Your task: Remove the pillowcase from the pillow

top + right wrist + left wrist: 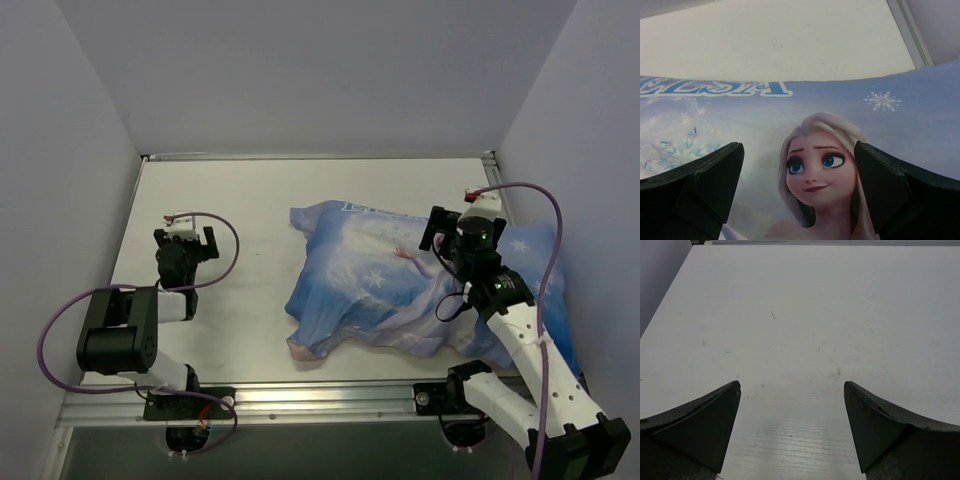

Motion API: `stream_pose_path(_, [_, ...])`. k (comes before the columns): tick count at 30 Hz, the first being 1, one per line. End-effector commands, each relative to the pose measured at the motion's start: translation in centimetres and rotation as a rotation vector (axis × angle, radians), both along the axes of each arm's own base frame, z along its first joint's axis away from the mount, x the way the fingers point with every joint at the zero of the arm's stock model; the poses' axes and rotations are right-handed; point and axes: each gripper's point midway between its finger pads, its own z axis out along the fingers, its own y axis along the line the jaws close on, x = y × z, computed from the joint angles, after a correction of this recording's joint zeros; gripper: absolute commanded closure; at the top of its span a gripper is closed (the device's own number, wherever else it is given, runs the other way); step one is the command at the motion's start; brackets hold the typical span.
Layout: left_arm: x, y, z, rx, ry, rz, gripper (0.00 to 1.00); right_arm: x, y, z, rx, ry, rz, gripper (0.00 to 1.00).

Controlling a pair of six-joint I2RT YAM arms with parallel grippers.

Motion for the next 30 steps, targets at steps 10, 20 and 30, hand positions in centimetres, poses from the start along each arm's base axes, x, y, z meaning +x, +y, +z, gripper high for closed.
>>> stream_pose_path(10, [0.2, -4.6, 8.7, 0.139, 0.185, -0.377, 0.06, -0.7, 9.1, -12.2, 0.040, 0.641, 0.305, 0.43])
stream_pose_path(20, [-12.9, -13.4, 14.8, 0.214, 0.469, -1.048, 0.06, 1.6, 33.1, -1.0, 0.246, 0.370, 0.821, 1.00])
stream_pose_path(30, [-16.0, -8.6, 3.4, 0.367, 0.814, -0.857, 0.06, 5.3, 27.2, 1.6, 0.173, 0.285, 0.572, 0.15])
